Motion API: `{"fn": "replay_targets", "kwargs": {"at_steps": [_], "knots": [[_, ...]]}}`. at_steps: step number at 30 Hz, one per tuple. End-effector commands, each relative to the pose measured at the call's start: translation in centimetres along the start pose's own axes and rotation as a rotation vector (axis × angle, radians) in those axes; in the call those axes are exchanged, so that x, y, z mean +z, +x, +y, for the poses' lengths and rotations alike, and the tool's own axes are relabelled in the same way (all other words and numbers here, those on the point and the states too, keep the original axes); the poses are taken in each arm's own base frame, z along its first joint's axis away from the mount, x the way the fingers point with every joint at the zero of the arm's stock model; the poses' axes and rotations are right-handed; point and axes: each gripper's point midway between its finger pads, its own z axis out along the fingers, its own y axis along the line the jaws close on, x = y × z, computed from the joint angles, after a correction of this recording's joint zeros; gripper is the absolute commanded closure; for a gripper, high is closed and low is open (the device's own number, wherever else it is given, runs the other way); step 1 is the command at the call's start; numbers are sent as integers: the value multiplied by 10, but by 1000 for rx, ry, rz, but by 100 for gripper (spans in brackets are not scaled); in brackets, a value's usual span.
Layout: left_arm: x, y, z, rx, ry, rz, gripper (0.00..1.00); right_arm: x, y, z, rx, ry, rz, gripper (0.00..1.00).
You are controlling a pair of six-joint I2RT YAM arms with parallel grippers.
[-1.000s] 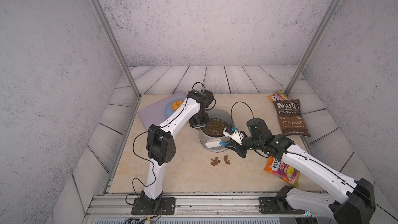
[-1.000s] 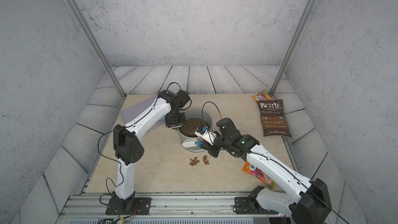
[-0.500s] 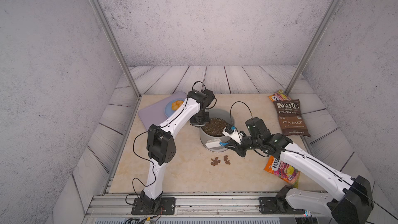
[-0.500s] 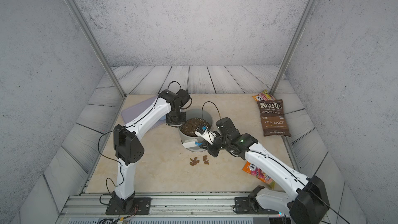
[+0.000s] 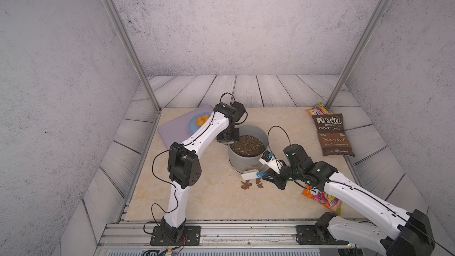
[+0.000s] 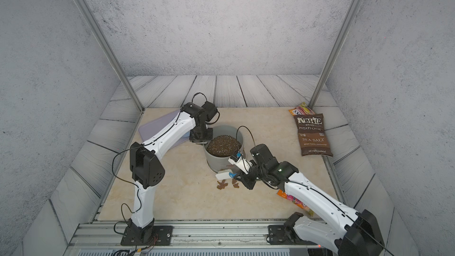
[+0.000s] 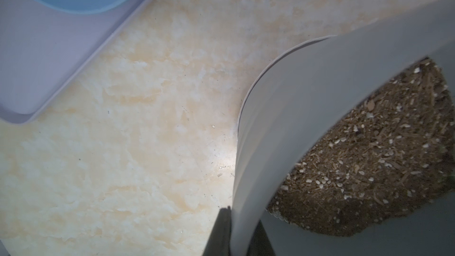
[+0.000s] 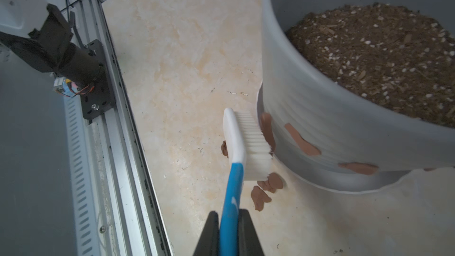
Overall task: Scrub the dried mud off the ceramic pot
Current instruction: Rotate the pot on the tray.
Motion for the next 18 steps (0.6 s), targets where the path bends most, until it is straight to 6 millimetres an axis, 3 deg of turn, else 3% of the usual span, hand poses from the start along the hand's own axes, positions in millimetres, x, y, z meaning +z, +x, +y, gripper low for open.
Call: {"fn": "replay_targets", "kwargs": {"at_steps": [1, 7, 18], "knots": [[27, 7, 15, 67, -92, 82, 100, -4, -5, 25, 0, -83, -36, 100], [27, -2, 17, 141, -90, 54, 100, -14, -22, 36, -8, -120, -91, 100], [26, -18, 12, 325, -58, 4, 100, -10, -49, 9, -82, -22, -94, 100]]}}
